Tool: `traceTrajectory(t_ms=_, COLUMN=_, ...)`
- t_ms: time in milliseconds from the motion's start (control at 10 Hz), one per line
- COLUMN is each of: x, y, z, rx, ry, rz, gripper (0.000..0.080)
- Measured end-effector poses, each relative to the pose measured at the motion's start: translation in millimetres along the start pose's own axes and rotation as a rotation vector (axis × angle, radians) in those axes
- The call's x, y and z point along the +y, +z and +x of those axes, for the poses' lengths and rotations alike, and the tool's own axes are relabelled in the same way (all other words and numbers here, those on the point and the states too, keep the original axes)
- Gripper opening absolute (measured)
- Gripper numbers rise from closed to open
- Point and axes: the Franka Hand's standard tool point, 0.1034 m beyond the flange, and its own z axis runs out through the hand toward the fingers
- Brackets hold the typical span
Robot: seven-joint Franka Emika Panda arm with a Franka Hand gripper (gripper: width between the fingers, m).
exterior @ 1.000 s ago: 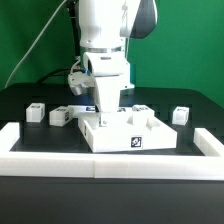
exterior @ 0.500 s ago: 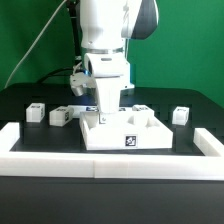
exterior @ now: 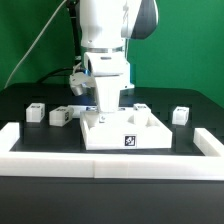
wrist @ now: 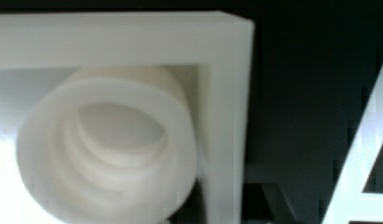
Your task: Assemble one leg
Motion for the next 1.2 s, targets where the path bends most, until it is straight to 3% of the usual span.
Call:
traceTrajectory(t_ms=300, x=0.3, y=-0.1, z=-0.1, rx=0.000, ry=0.000, rz=-0.001, gripper=0.0065)
traceTrajectory(t_ms=500, x=19.5, y=-1.7, z=3.1, rx=0.000, ry=0.047, rz=-0.020, gripper=0.0065)
traceTrajectory(t_ms=800, x=60.4, y=-2.4, z=20.1, rx=0.011, ry=0.062, rz=-0.051, gripper=0.0065)
traceTrajectory(t_ms=1200, x=94.0, y=-4.0, z=43.9, rx=0.025, ry=0.120, rz=-0.072, gripper=0.0064)
